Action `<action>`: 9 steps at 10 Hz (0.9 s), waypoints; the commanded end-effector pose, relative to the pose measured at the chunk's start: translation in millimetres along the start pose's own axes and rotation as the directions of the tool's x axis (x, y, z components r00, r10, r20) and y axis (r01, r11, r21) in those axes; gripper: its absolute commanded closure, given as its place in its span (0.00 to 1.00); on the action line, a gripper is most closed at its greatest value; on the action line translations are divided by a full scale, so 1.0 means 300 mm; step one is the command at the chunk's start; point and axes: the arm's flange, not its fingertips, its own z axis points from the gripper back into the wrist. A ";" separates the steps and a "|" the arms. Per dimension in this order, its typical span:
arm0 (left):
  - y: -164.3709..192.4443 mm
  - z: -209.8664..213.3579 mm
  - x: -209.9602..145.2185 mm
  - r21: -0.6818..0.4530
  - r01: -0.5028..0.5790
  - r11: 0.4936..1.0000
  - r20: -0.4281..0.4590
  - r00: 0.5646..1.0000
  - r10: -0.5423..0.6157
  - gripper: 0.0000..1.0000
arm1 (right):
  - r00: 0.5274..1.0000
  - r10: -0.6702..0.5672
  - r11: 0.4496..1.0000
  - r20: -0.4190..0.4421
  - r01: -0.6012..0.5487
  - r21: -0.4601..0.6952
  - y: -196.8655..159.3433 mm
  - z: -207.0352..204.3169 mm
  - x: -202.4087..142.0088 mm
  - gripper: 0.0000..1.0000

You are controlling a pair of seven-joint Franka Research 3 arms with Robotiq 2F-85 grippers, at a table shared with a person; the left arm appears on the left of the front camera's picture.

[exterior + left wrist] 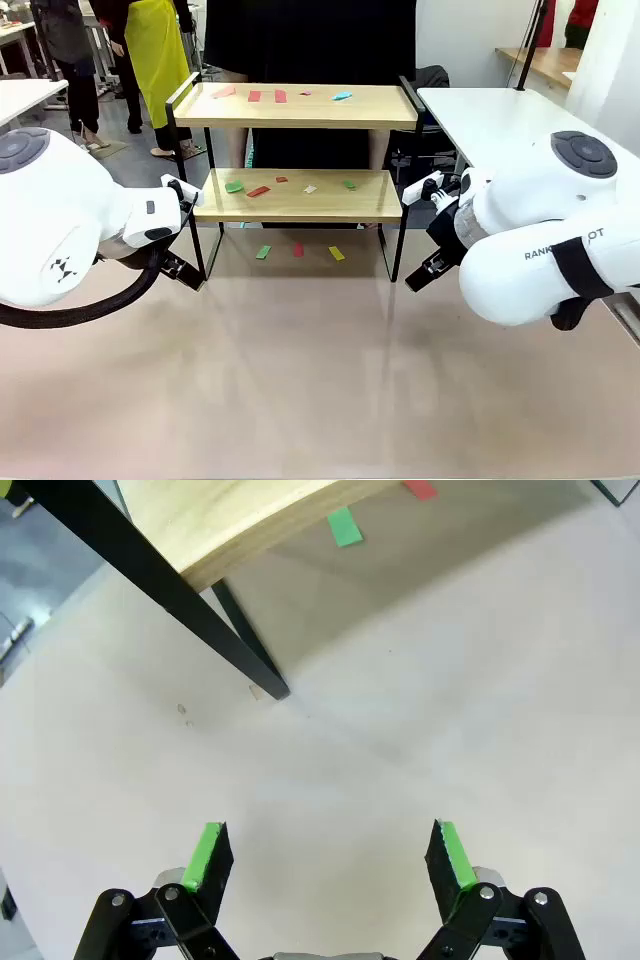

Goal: Clean the shelf.
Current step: Pick up the Duster handed by the human.

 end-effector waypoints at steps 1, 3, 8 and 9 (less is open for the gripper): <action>0.000 0.000 0.000 0.000 0.000 1.000 0.000 1.000 0.000 0.00 | 1.000 0.000 1.000 0.000 0.000 0.000 0.000 0.000 0.000 0.00; 0.000 0.000 0.000 0.000 0.000 1.000 0.000 1.000 0.000 0.00 | 1.000 0.000 1.000 0.000 0.000 0.000 0.000 0.000 0.000 0.00; 0.000 0.000 0.000 0.000 0.000 1.000 0.000 1.000 0.000 0.00 | 1.000 0.000 1.000 0.000 0.000 0.000 0.000 0.000 0.000 0.00; -0.003 0.000 0.001 0.001 0.003 1.000 0.000 1.000 -0.003 0.00 | 1.000 0.001 1.000 0.000 -0.001 0.000 0.000 0.000 0.000 0.00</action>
